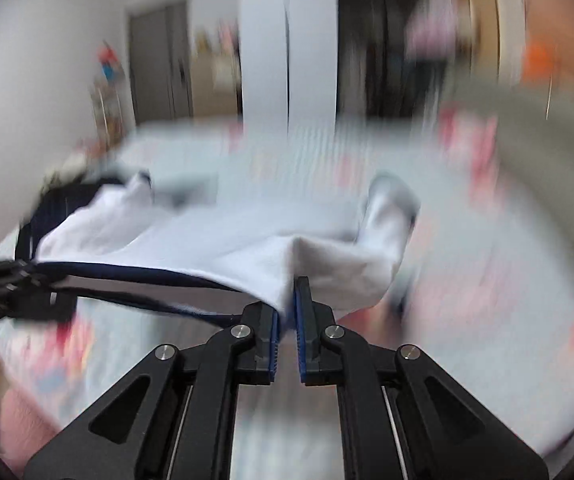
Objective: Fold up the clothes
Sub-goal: 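Lay the white shirt flat on the blanket and open both tools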
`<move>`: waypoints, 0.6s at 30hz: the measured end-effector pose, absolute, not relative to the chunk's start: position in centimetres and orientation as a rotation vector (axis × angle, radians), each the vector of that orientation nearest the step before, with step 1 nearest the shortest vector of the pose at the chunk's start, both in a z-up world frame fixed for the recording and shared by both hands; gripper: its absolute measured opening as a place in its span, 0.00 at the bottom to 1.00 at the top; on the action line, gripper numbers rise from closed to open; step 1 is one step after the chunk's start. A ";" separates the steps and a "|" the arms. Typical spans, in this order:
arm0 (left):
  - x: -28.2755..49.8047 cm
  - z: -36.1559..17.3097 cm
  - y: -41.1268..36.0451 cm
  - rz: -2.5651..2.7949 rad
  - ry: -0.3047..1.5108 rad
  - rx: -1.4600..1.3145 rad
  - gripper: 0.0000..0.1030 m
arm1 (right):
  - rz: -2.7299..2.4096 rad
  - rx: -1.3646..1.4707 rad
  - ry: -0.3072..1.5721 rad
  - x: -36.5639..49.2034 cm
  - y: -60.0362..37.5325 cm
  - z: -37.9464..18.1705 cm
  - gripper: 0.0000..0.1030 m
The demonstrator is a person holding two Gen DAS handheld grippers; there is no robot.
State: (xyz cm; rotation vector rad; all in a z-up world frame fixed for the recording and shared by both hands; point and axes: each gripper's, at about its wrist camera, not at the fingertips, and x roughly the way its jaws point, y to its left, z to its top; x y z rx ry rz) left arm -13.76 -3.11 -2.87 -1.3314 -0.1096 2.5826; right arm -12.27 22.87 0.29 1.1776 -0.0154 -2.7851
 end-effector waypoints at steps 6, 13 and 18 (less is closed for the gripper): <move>-10.4 -11.5 -3.4 2.471 -0.261 -1.527 0.11 | -2.666 1.466 -0.020 -9.1 22.6 -10.6 0.05; -8.7 -10.2 -6.9 2.444 -0.524 -1.409 0.27 | -2.602 1.429 -0.175 -8.3 24.5 -9.1 0.22; -9.0 -10.1 -8.9 2.434 -0.610 -1.371 0.32 | -2.637 1.369 -0.311 -6.7 26.2 -8.0 0.31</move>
